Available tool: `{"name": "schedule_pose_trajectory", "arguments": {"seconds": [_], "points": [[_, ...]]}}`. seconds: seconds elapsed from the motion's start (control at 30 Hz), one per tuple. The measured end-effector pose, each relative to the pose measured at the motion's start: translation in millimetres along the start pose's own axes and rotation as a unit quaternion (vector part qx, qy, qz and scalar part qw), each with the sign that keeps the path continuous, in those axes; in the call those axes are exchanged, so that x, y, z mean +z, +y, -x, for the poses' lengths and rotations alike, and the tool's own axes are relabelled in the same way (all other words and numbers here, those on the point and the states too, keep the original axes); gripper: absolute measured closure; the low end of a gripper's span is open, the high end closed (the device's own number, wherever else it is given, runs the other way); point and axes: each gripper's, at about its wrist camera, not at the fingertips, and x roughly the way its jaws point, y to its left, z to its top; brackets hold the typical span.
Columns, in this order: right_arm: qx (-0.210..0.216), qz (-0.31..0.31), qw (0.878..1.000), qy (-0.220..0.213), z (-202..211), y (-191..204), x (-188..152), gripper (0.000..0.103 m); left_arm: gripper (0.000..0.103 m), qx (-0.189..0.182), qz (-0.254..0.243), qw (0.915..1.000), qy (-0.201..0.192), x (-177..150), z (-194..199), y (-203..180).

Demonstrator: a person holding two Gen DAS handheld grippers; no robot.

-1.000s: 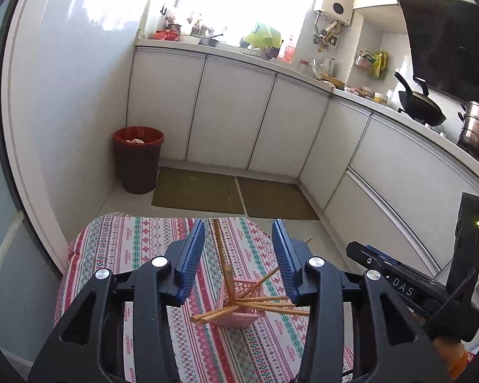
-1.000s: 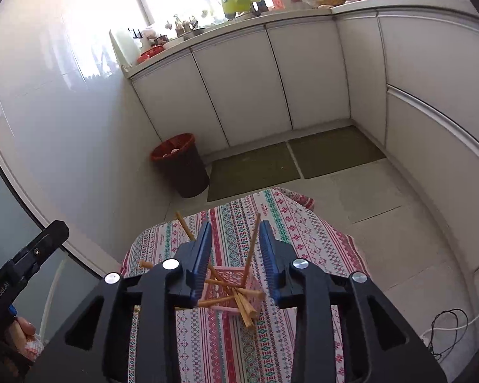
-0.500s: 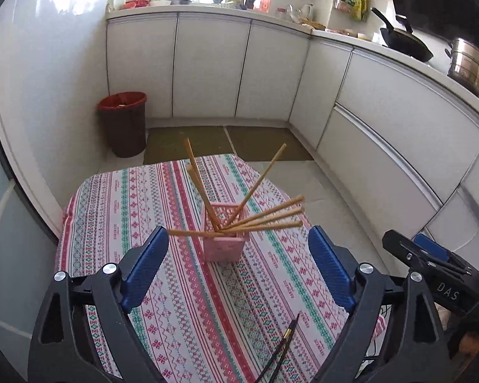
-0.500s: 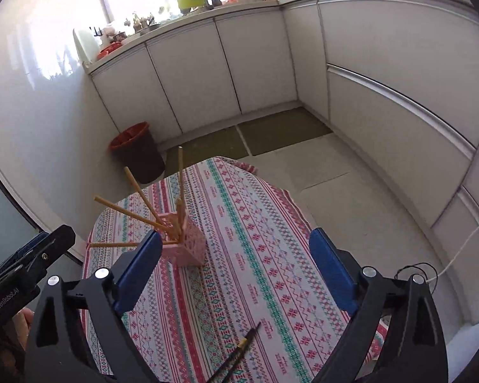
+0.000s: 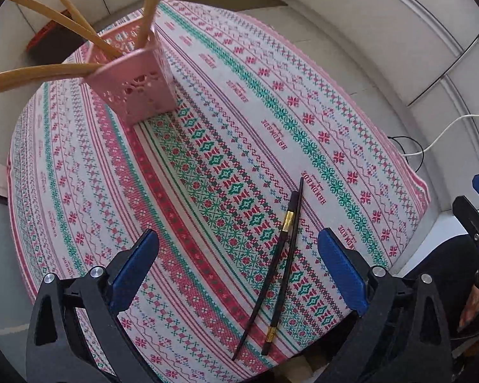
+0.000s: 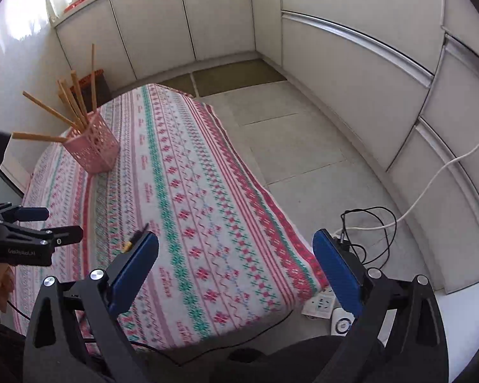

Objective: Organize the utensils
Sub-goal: 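Lower the left tool to the black brushes and grasp one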

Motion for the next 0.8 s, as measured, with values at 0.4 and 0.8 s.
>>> {"name": "schedule_pose_trajectory", "arguments": {"seconds": [0.4, 0.8], "points": [[0.036, -0.033, 0.999, 0.013, -5, -26, 0, 0.009, 0.046, -0.019, -0.001, 0.9955, 0.093, 18, -61, -17], [0.047, -0.034, 0.998, 0.032, -15, -20, 2, 0.009, 0.067, -0.055, -0.010, 0.9937, 0.097, 25, -69, -26]]}}
